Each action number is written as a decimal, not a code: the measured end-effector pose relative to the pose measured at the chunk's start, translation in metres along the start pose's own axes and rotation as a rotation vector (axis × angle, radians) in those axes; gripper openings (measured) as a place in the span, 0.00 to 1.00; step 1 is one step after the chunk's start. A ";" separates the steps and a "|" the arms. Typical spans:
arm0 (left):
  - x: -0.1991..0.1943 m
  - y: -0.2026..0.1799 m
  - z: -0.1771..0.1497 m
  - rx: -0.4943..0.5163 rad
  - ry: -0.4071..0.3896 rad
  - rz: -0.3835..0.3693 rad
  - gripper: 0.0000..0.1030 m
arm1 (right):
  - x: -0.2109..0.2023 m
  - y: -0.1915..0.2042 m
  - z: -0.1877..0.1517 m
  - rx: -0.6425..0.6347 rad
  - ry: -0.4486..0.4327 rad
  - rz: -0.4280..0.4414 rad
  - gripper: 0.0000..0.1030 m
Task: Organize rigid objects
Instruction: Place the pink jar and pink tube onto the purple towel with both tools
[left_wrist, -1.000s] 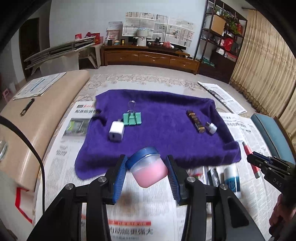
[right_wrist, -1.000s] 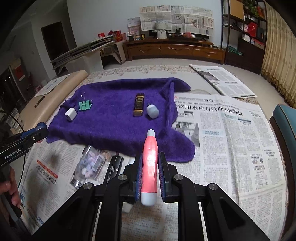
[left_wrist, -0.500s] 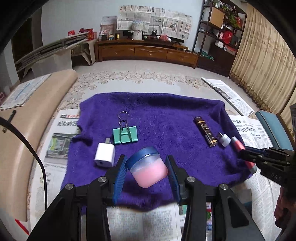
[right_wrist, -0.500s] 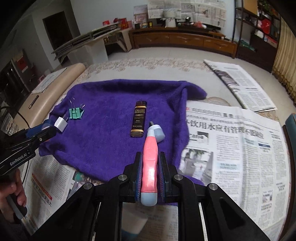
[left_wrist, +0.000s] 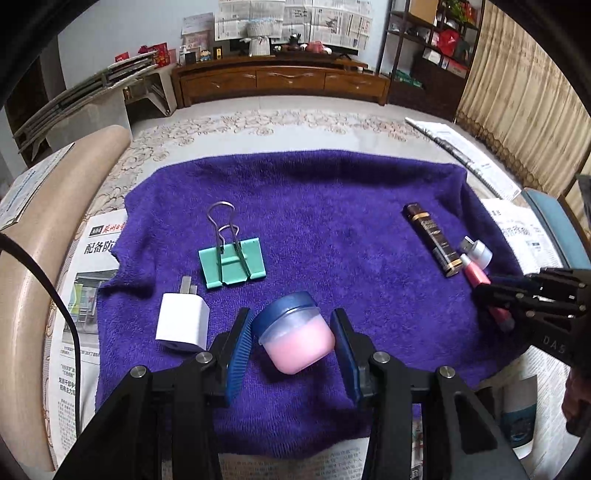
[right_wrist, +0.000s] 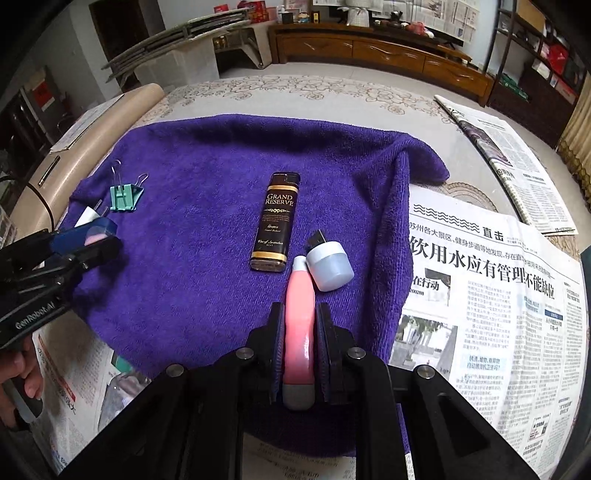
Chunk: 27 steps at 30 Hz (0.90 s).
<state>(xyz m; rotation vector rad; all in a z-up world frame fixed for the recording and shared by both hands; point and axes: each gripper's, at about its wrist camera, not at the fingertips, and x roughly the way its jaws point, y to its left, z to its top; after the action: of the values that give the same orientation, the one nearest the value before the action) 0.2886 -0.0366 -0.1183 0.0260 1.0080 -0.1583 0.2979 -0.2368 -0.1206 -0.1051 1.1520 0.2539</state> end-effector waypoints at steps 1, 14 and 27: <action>0.002 0.001 0.000 0.003 0.007 0.004 0.40 | 0.001 0.000 0.001 -0.010 0.001 -0.006 0.16; 0.008 0.004 -0.001 0.080 0.035 0.024 0.43 | 0.005 0.008 0.003 -0.140 0.010 -0.012 0.17; -0.011 0.000 -0.005 0.093 -0.010 -0.030 0.52 | -0.015 -0.002 -0.004 -0.182 -0.008 0.099 0.28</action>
<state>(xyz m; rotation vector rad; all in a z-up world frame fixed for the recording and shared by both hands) 0.2790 -0.0352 -0.1116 0.0944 0.9911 -0.2324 0.2890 -0.2418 -0.1087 -0.2071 1.1261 0.4467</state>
